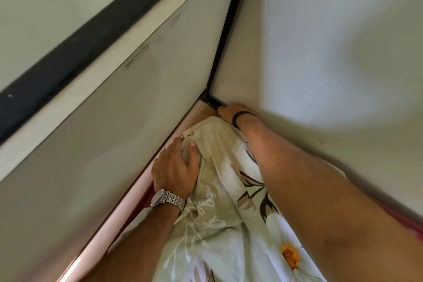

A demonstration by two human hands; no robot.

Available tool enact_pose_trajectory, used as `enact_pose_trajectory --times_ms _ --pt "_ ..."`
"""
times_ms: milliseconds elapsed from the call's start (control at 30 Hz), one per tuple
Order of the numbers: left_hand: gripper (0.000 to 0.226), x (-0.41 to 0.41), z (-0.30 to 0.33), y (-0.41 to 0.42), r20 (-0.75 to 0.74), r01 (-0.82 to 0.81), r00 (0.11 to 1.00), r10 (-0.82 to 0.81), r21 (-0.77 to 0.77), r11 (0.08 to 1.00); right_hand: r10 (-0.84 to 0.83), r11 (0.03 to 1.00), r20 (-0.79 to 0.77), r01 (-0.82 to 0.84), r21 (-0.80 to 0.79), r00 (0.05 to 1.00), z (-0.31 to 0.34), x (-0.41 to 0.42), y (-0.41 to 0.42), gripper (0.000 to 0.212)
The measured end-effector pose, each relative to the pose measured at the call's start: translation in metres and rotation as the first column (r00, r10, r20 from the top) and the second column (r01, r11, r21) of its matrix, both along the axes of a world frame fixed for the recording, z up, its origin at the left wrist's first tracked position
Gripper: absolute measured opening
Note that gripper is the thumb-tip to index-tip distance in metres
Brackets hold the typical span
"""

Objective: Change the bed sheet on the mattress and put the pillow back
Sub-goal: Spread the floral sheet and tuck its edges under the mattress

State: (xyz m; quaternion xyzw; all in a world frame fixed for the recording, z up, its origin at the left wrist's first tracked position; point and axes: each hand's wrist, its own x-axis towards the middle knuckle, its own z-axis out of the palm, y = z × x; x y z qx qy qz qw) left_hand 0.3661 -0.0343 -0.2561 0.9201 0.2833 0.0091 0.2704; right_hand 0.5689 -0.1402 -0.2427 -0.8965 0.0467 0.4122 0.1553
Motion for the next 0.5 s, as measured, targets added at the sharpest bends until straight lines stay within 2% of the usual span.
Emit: enact_pose_trajectory --times_ms 33,167,267,400,467,500 --pt "0.049 -0.001 0.002 -0.001 0.000 0.004 1.000 -0.004 0.004 1.000 0.005 1.000 0.048 -0.004 -0.006 0.999 0.012 -0.005 -0.008 0.056" --pt "0.042 0.000 0.011 -0.004 0.039 0.023 0.999 -0.025 0.032 0.999 0.002 1.000 0.036 -0.001 -0.029 0.999 0.048 -0.042 -0.075 0.078" --pt "0.048 -0.001 0.012 -0.006 0.056 0.066 0.996 -0.069 0.043 0.997 -0.136 0.980 0.110 0.150 -0.133 0.985 0.062 -0.080 -0.152 0.083" --pt "0.055 0.007 0.028 -0.017 0.016 0.142 0.989 -0.148 0.177 0.974 -0.254 0.911 0.189 0.301 -0.281 0.948 0.070 -0.124 -0.236 0.085" --pt "0.066 0.019 0.046 -0.040 0.089 0.274 0.952 -0.291 0.169 0.947 -0.299 0.897 0.240 0.358 -0.261 0.924 0.069 -0.140 -0.261 0.079" --pt "0.065 0.026 0.054 -0.060 0.123 0.386 0.907 -0.403 0.140 0.912 -0.329 0.904 0.255 0.381 -0.195 0.909 0.071 -0.145 -0.271 0.076"
